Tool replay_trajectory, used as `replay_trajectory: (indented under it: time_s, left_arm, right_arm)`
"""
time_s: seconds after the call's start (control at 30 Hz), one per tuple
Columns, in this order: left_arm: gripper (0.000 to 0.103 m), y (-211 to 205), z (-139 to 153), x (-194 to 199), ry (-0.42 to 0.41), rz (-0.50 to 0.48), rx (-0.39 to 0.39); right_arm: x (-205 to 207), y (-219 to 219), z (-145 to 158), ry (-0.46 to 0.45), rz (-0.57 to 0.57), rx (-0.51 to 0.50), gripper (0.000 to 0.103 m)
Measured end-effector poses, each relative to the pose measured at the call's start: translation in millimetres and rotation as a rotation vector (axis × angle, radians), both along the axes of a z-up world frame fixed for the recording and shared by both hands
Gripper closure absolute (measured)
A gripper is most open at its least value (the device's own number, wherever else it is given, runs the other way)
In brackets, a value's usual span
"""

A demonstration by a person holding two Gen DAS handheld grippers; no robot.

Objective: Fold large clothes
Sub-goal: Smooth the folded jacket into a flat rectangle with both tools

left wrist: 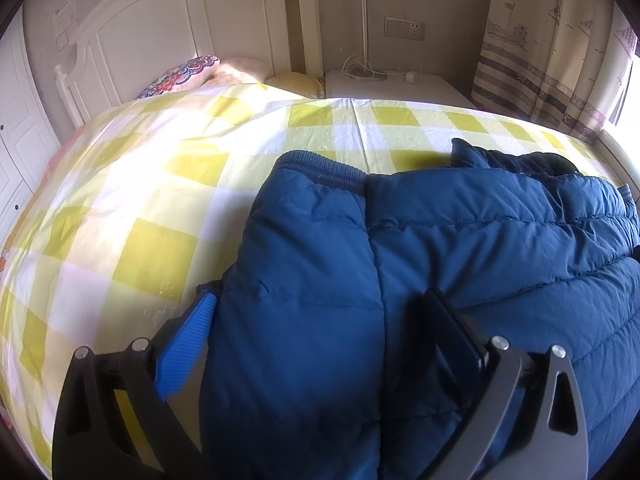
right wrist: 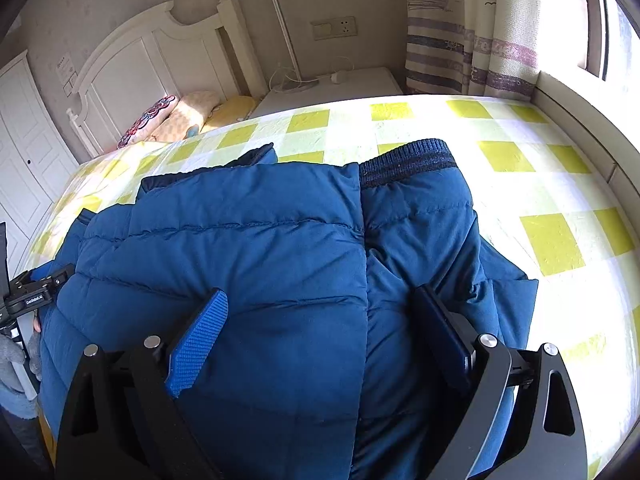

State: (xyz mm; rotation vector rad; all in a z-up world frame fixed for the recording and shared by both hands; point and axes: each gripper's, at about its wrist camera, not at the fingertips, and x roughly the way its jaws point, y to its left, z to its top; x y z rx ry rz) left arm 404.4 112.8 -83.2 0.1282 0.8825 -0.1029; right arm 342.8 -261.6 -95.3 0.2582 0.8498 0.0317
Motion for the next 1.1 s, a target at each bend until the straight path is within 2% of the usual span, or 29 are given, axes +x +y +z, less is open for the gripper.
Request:
replay_trajectory:
  time_s: [0.1, 0.17, 0.2, 0.27, 0.3, 0.37, 0.43, 0.5, 0.53, 0.63, 0.7, 0.77, 0.87, 0.93, 1.0, 1.03, 1.1]
  left_arm:
    - [0.002, 2.5, 2.1, 1.0, 0.010, 0.009, -0.013]
    - [0.003, 0.6, 12.2, -9.2, -0.014, 0.067, 0.039]
    - [0.004, -2.7, 21.1, -20.5, -0.025, 0.076, 0.038]
    - [0.003, -16.6, 41.6, -49.9, -0.070, 0.007, -0.047]
    - [0.003, -28.2, 50.4, -65.4, -0.100, -0.030, -0.065]
    - [0.003, -57.7, 54.9, -85.9, -0.137, -0.107, -0.042]
    - [0.003, -89.6, 38.1, -92.6, -0.116, -0.176, 0.010]
    - [0.002, -115.1, 3.8, -90.0, -0.067, -0.195, 0.103]
    - [0.002, -115.9, -4.5, -91.2, -0.116, -0.191, 0.112]
    - [0.002, -108.9, -3.2, -88.5, -0.076, -0.192, 0.068]
    - [0.002, -97.1, 1.6, -89.6, -0.068, -0.174, 0.066]
    - [0.002, -73.0, 9.9, -94.7, -0.093, -0.126, 0.054]
    - [0.002, -20.5, 9.4, -93.0, -0.099, -0.002, 0.039]
    - [0.002, 18.1, 0.7, -87.6, -0.058, 0.065, -0.048]
    - [0.002, 44.2, -7.9, -84.1, -0.008, 0.085, -0.181]
    - [0.002, 47.4, -11.3, -83.4, 0.001, 0.085, -0.208]
    - [0.002, 41.9, -13.9, -83.6, -0.020, 0.085, -0.173]
  right_arm:
    - [-1.6, 2.7, 4.5, -0.002, -0.005, -0.018, 0.013]
    - [-16.7, 14.0, 19.3, -0.052, -0.037, -0.102, 0.013]
    - [-27.6, 23.7, 29.4, -0.087, -0.025, -0.122, 0.013]
    - [-51.2, 51.5, 48.5, -0.159, 0.054, -0.133, 0.013]
    - [-62.4, 68.8, 55.2, -0.187, 0.108, -0.151, 0.013]
    - [-76.6, 104.7, 56.6, -0.191, 0.246, -0.191, 0.012]
    - [-79.9, 137.4, 42.1, -0.135, 0.347, -0.241, 0.012]
    - [-79.7, 157.1, 17.1, -0.108, 0.363, -0.328, 0.011]
    - [-82.0, 159.4, 10.2, -0.136, 0.351, -0.350, 0.010]
    - [-83.4, 154.4, 8.6, -0.130, 0.360, -0.326, 0.011]
    - [-86.5, 146.6, 15.1, -0.129, 0.355, -0.348, 0.011]
    - [-91.7, 127.3, 20.9, -0.133, 0.298, -0.363, 0.011]
    - [-101.5, 79.7, 20.9, -0.113, 0.199, -0.290, 0.011]
    - [-107.2, 46.3, 14.3, -0.100, 0.127, -0.229, 0.010]
    - [-111.0, 22.9, 4.4, -0.077, 0.080, -0.144, 0.009]
    - [-112.0, 18.3, -0.5, -0.073, 0.082, -0.113, 0.009]
    - [-109.7, 20.0, -4.6, -0.070, 0.079, -0.119, 0.008]
